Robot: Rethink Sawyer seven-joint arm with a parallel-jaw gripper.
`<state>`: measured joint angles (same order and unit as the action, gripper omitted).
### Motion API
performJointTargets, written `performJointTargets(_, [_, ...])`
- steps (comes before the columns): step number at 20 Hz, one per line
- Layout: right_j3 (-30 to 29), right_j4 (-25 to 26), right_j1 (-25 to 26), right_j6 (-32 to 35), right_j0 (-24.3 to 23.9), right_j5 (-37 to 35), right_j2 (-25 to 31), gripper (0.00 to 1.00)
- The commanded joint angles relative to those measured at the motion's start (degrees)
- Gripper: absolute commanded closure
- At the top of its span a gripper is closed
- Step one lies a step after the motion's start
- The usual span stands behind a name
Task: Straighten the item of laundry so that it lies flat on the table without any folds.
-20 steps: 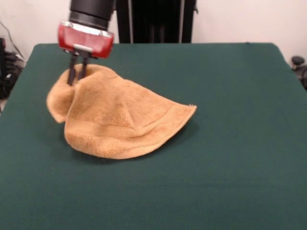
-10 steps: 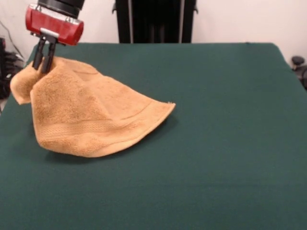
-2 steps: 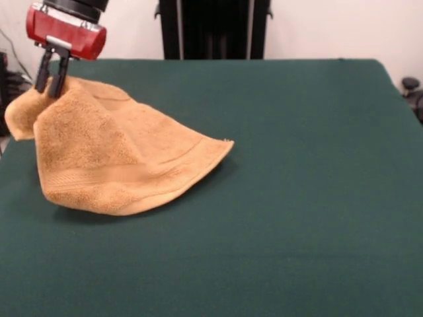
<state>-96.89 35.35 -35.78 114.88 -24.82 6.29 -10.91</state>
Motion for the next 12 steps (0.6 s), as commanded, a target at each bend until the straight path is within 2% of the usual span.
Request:
performJointTargets(1, [-1.1,-1.3,-1.3,5.7,-3.8,-2.7,9.2,0.0])
performJointTargets(7, [-0.7,-2.5,-0.8,6.4,-5.2,-2.6,9.7,0.0])
performJointTargets(12, [-1.1,-1.8,-0.3,6.7,-9.3,-1.6,14.8,0.0])
